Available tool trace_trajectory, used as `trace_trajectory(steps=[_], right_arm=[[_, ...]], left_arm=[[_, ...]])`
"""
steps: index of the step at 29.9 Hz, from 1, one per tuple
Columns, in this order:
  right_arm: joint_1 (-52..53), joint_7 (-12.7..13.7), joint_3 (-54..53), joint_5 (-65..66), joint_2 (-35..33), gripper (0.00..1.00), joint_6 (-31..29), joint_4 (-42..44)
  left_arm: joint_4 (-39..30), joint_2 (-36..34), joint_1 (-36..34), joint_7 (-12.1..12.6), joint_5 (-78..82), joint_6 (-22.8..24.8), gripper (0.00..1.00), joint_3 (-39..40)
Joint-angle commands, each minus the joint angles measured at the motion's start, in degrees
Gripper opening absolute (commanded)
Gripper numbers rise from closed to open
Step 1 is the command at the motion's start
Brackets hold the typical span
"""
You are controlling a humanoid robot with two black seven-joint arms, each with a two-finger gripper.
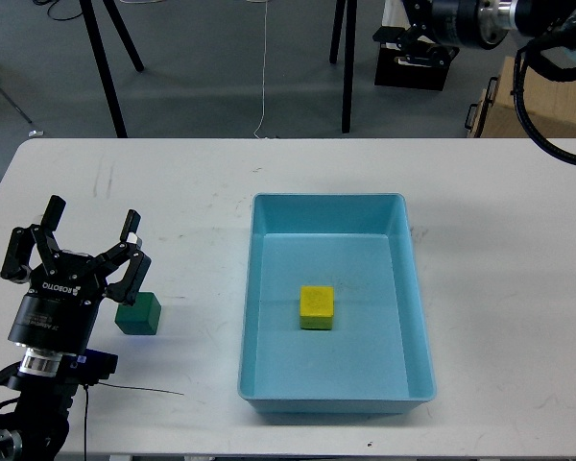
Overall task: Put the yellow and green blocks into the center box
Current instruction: 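Withdraw the right gripper back beside the tray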
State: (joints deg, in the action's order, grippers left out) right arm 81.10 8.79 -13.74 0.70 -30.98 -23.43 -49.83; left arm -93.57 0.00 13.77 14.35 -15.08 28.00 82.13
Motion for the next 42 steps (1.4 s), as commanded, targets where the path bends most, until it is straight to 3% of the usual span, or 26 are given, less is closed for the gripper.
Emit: trace_trajectory(steps=[1,8,17,27,32,37,42], right_arm=[[-11.4,0.1,-15.0,-8.9,-0.3,0.87,-4.6,4.1],[-31.4,-1.7,-37.9,-24.6,-0.1,0.92,-4.6,2.5],[-63.4,-2.6,-59.9,-29.9,0.7,0.93,-4.6,-13.4],[-91.0,-3.7,-74.9,-33.0,15.3,0.94,-4.6,-27.4],[-93.3,-4.0,-75.4,-33.0,16.7,0.94,-4.6,-27.5],[-92.2,-4.0,-75.8,-33.0,16.7,0.95,-4.6,-27.5],[-92.2,-4.0,-75.5,-32.9,16.1,0.95,-4.6,-27.5]], left_arm=[[0.2,0.0,-0.1,0.0,0.0,0.0,1.00,0.0],[0.3,0.0,-0.2,0.0,0.0,0.0,1.00,0.1],[0.1,0.0,-1.2,-0.1,0.0,0.0,1.00,0.3],[-0.2,0.0,-0.8,-0.2,0.0,0.0,1.00,1.0],[-0.5,0.0,-0.8,-0.2,0.0,0.0,1.00,1.0],[-0.4,0.0,-1.3,-2.3,-0.5,0.0,1.00,2.2],[-0.1,0.0,-2.0,-2.6,-1.7,0.0,1.00,4.6]])
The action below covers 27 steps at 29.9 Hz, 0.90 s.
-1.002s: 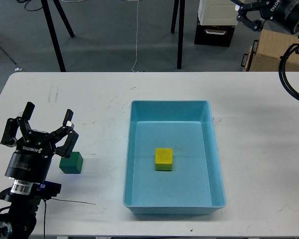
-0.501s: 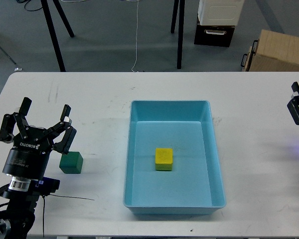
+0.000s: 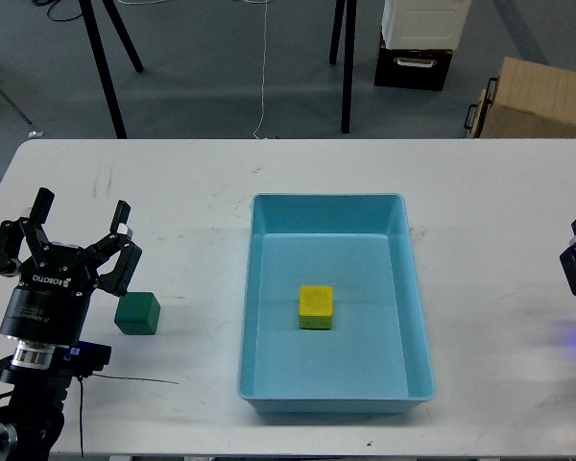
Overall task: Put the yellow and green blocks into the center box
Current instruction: 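Withdraw the right gripper back beside the tray, then swing the left gripper around and position it above the green cube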
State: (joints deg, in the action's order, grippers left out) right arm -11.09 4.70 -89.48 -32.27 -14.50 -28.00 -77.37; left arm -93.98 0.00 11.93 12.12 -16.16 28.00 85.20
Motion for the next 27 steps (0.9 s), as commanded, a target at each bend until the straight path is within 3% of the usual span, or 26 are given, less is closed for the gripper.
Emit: trace_trajectory(steps=[1,4,7,13,18,27], right_arm=[[-0.1,0.0,0.4,0.1,-0.4,0.95,0.0,0.0],[-0.1,0.0,0.5,0.1,-1.9,0.95,0.0,-0.2],[-0.2,0.0,0.5,0.1,-3.2,0.95,0.0,-0.1],[-0.2,0.0,0.8,0.4,-3.1,0.95,0.0,-0.1],[-0.3,0.0,1.1,0.6,-2.5,0.95,0.0,-0.1],[-0.5,0.0,0.8,0.7,-2.5,0.95,0.0,0.1]], left_arm=[[0.3,0.0,-0.2,-0.5,-0.7,0.0,1.00,2.5],[1.2,0.0,-0.6,0.5,-0.5,0.0,1.00,4.8],[3.7,0.0,-3.7,-0.4,-0.6,0.0,1.00,5.1],[1.1,-2.1,-5.3,-0.5,1.3,0.0,1.00,4.3],[-2.3,-2.8,-4.2,-2.0,9.0,-7.8,1.00,0.6],[-2.7,-3.3,-2.2,-4.0,12.9,-23.8,1.00,-2.5]])
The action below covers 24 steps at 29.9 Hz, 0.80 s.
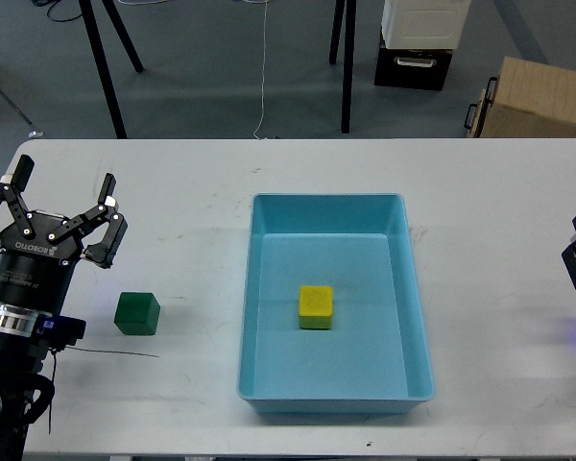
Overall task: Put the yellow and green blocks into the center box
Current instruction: 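Swing the left gripper around and position it above the green cube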
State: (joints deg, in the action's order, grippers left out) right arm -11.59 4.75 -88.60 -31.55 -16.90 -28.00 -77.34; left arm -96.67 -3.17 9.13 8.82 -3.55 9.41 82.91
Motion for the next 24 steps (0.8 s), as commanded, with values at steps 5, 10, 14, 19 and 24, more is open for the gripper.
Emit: trace_trajectory(steps=[5,10,14,19,24], right_arm=[[0.0,0.0,0.0,0.0,-0.1,0.95,0.0,0.3],[0.0,0.0,0.1,0.1,0.1,0.95,0.0,0.3],[-0.2,0.0,0.1,0.8,0.2,0.95,0.0,0.4],[-0.3,0.0,0.1,1.1,0.6,0.95,0.0,0.6],[-0.4,0.0,0.1,1.8,1.8,0.95,0.0,1.3]], left_arm=[[0.0,-0.9,1.0,-1.4,0.3,-14.1,1.00,-0.2],[-0.1,-4.0,1.2,-1.4,0.7,-17.2,1.00,-0.3],[-0.5,-9.0,1.1,-1.1,3.8,-21.1,1.00,-2.2],[-2.0,-17.9,0.7,-0.5,3.7,-21.2,1.00,-5.0],[-2.5,-26.6,-3.1,0.9,4.0,-20.4,1.00,-9.4]])
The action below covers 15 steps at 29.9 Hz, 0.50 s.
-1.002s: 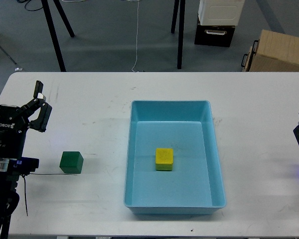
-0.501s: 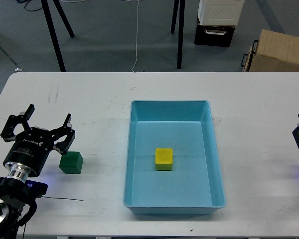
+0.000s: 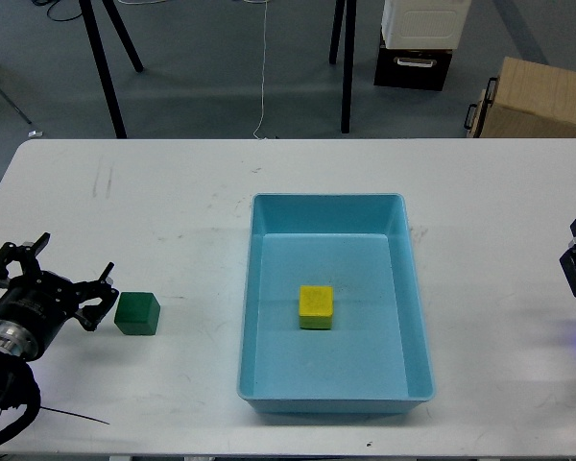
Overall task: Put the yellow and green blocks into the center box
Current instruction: 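Swing the left gripper around and position it above the green cube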
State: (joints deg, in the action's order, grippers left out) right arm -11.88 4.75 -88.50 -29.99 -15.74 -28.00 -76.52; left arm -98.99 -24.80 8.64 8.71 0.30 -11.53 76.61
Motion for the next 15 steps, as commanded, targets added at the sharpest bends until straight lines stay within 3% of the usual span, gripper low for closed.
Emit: trace_trajectory(steps=[1,8,15], right_arm=[[-0.1,-0.1,0.1,0.5,0.6,0.95,0.0,0.6],[-0.1,0.0,0.1,0.9,0.7,0.95,0.0,0.6],[0.3,0.0,0.2,1.0,0.9,0.95,0.0,0.4]], left_arm=[[-0.1,-7.1,-4.1,1.7,0.1,1.1,1.00,-5.0],[0.0,-21.3,-15.7,4.9,0.0,5.8,1.00,-16.6],[0.6,-33.0,-37.3,5.4,0.0,8.5,1.00,-39.9]])
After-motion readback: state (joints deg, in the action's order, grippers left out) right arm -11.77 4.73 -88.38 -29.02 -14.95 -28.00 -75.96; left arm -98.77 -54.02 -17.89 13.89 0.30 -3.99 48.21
